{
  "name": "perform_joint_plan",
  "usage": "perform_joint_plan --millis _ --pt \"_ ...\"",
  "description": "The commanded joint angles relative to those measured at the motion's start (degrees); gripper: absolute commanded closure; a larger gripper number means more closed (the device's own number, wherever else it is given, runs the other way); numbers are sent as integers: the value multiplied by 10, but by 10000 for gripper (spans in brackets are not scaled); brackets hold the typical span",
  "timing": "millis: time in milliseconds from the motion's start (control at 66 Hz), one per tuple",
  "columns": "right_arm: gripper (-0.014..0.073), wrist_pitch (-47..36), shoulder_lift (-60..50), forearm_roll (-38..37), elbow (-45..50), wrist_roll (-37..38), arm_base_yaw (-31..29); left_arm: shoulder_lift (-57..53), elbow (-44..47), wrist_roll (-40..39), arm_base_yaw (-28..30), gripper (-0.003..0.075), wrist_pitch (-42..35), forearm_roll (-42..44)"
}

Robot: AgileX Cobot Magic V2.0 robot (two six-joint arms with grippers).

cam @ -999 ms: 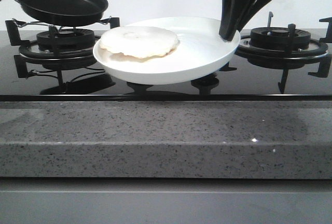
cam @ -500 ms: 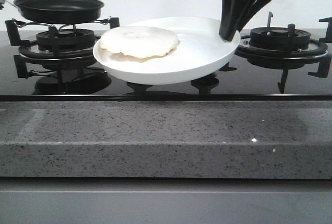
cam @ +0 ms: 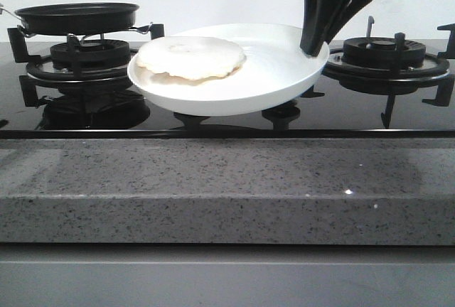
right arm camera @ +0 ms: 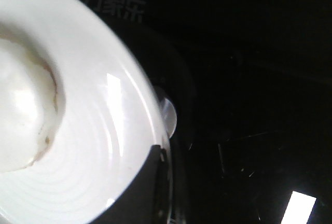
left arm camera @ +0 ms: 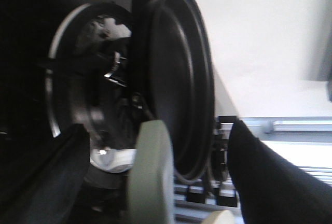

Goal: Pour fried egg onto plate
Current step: 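Lower the empty pan with the left gripper back onto its burner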

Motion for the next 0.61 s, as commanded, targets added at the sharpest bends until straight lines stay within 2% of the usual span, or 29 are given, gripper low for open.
perform_joint_plan --millis 0,257,379,469,591 --pt "662 -16 -32 2 -13 -4 0 -29 -33 2 19 172 49 -1" --pt "662 -15 -32 2 -13 -4 0 -78 -63 -7 73 172 45 72" --pt "662 -15 -32 2 -13 -4 0 -121 -74 -19 75 173 24 121" --pt "662 -15 -32 2 -13 -4 0 -162 -76 -28 58 174 5 177" --pt "662 -15 -32 2 -13 -4 0 -230 -76 -55 4 174 -23 278"
